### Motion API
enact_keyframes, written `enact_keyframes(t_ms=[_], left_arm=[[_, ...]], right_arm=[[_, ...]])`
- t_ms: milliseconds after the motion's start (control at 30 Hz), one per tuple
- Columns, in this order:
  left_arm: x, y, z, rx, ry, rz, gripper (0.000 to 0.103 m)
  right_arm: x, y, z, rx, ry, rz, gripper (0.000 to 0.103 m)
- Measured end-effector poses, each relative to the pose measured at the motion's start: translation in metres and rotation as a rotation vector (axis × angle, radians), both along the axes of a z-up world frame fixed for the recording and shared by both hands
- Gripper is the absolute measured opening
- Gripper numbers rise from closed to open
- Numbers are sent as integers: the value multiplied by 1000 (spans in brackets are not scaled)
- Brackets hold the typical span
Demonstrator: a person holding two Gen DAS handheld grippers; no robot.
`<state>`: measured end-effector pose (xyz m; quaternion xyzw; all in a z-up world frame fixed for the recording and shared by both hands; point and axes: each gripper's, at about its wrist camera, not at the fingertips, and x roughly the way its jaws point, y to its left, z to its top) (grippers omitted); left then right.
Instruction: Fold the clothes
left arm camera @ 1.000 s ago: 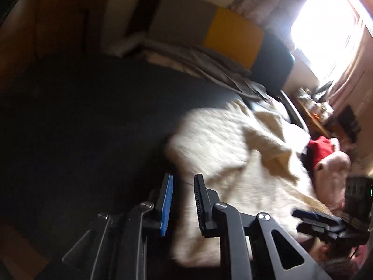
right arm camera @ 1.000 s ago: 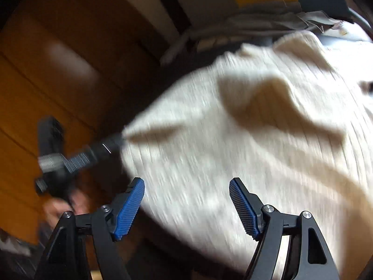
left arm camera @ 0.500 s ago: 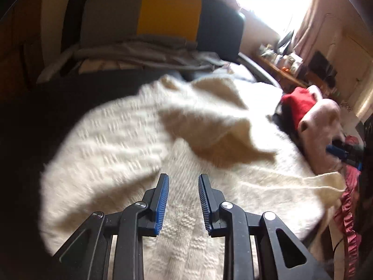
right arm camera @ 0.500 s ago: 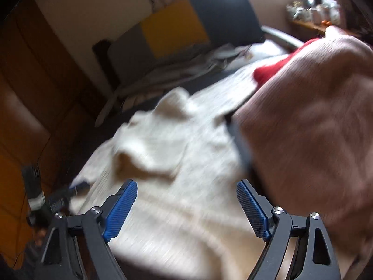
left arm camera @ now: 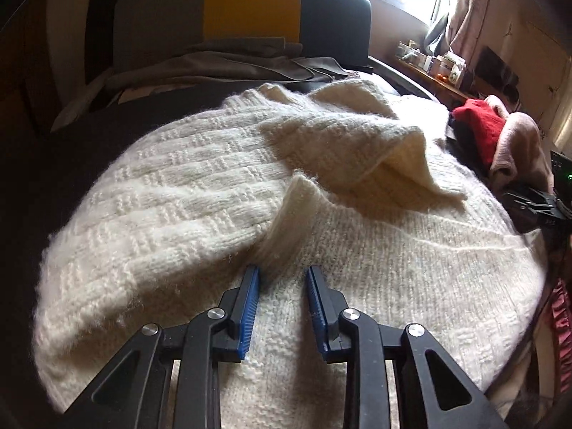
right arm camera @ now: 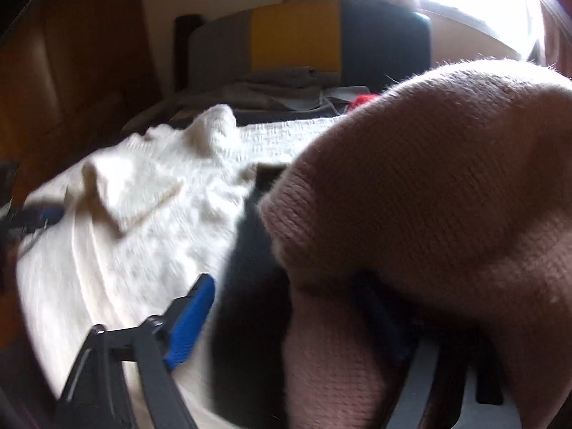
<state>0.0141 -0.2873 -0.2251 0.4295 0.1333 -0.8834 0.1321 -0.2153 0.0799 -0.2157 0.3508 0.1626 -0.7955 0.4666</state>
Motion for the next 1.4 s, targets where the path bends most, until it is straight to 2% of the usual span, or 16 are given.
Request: enact_keyframes(t_ms=[100, 233, 300, 367, 400, 467, 500, 567, 700, 800, 900, 1067, 1167, 1267, 1367, 1400], left_arm=[[7, -9, -1, -28, -18, 6, 28], [16, -17, 0, -78, -58, -36, 28], [21, -22, 4, -81, -82, -41, 28], [25, -30, 13, -31, -91, -23, 28], [29, -32, 18, -21, -70, -15, 28], [38, -35, 31, -14, -13, 1, 28], [43, -40, 31, 24, 8, 16, 28], [49, -51, 26, 111, 26, 39, 28], [58, -67, 9, 249, 32, 45, 29], [72, -70, 13, 393, 81, -5, 29], [84, -59, 15, 462, 72, -115, 28], [112, -34, 17, 408, -10, -261, 23], [145, -22, 26, 350, -43, -291, 22], [173, -36, 44, 294, 12, -186, 28], [171, -53, 59, 256, 78, -88, 34], [161, -57, 63, 260, 97, -77, 37]], right_arm=[[-23, 19, -2, 0, -6, 32, 63], [-50, 53, -2, 0, -17, -13, 61], [-52, 60, -2, 57, 24, -21, 62], [-45, 56, -2, 164, 66, -35, 67], [-38, 48, 3, 203, 47, -48, 70], [-14, 27, 22, 206, 32, -12, 80], [7, 11, 36, 169, 41, 53, 87], [39, -19, 53, 87, -20, 185, 102], [90, -103, 47, 93, -149, 430, 103], [101, -143, 23, 176, -248, 465, 103], [105, -155, -2, 287, -403, 432, 103], [147, -126, 17, 284, -510, 532, 103], [182, -95, 23, 279, -624, 639, 103], [218, -61, 19, 363, -623, 691, 103], [219, -48, 27, 371, -564, 636, 103], [210, -51, 36, 323, -542, 608, 103]])
